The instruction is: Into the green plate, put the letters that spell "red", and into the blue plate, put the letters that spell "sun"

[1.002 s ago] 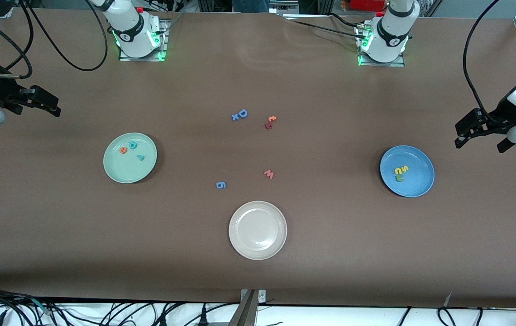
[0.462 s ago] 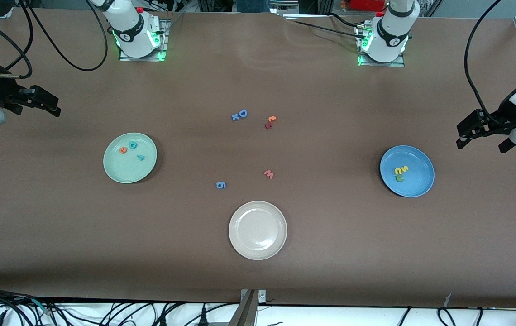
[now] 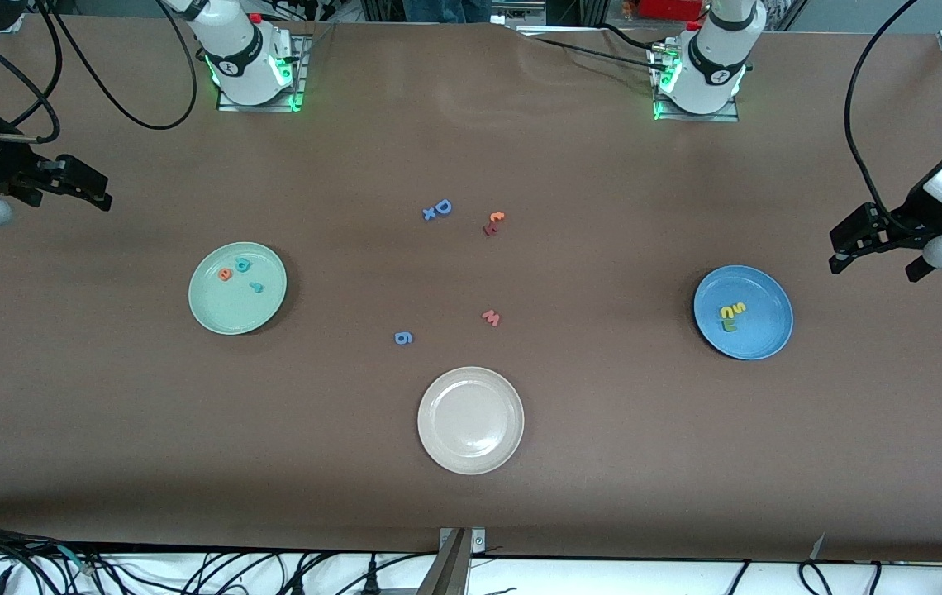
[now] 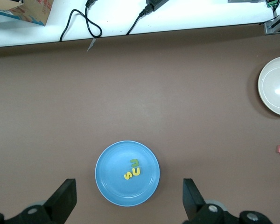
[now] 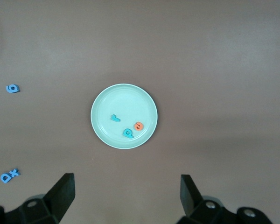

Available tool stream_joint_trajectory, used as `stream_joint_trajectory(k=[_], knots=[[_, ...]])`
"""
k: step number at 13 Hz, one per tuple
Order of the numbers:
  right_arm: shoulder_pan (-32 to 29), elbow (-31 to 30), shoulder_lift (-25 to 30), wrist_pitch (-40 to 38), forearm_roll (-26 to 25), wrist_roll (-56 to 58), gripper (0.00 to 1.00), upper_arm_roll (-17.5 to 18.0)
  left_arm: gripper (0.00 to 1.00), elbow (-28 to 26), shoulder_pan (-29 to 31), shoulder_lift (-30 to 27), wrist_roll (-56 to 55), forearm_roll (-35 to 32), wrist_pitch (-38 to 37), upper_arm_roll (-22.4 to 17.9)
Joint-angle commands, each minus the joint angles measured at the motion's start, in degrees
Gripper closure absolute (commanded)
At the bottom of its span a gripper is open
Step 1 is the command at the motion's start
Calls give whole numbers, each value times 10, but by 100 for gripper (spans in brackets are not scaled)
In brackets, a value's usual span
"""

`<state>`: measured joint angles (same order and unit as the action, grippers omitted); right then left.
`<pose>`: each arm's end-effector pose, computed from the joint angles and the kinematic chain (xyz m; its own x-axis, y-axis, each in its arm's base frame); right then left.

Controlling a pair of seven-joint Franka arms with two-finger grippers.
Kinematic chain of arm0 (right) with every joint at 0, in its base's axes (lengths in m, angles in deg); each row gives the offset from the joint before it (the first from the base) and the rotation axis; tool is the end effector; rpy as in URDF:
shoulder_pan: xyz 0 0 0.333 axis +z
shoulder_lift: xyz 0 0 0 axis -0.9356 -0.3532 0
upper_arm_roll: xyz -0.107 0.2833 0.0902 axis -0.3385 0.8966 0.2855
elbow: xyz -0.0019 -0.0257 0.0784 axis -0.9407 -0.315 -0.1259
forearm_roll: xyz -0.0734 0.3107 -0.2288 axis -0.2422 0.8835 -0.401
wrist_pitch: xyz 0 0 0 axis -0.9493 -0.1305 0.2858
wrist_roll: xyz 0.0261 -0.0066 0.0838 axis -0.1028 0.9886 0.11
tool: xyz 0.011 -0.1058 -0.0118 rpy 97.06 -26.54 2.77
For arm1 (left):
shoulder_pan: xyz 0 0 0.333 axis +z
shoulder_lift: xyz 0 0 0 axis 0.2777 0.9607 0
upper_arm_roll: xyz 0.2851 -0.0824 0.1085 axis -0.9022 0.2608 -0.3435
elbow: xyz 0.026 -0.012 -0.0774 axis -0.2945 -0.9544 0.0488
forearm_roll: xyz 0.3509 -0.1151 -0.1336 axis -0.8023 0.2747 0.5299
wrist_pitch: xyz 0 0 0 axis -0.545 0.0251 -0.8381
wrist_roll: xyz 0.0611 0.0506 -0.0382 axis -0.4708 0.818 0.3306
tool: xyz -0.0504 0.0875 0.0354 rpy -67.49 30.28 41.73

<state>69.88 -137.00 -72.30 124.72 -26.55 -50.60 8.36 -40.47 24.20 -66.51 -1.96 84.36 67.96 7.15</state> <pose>0.5506 0.0124 0.5871 0.9984 -0.0458 -0.0330 -0.0455 -0.9989 0.0109 0.5978 -0.0183 0.5974 0.9781 -0.0853 0.1899 -0.0865 -0.9963 -0.0020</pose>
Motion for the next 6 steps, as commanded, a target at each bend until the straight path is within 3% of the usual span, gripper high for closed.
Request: stream_joint_trajectory(k=[1,6], knots=[[1,10,-1,-9,-5,-2,0,1,0,21,-7,10,9,-17,-7,-8],[1,9,-1,-9,-4,0,0,0,0,21,-7,10,6,-17,-7,-7]])
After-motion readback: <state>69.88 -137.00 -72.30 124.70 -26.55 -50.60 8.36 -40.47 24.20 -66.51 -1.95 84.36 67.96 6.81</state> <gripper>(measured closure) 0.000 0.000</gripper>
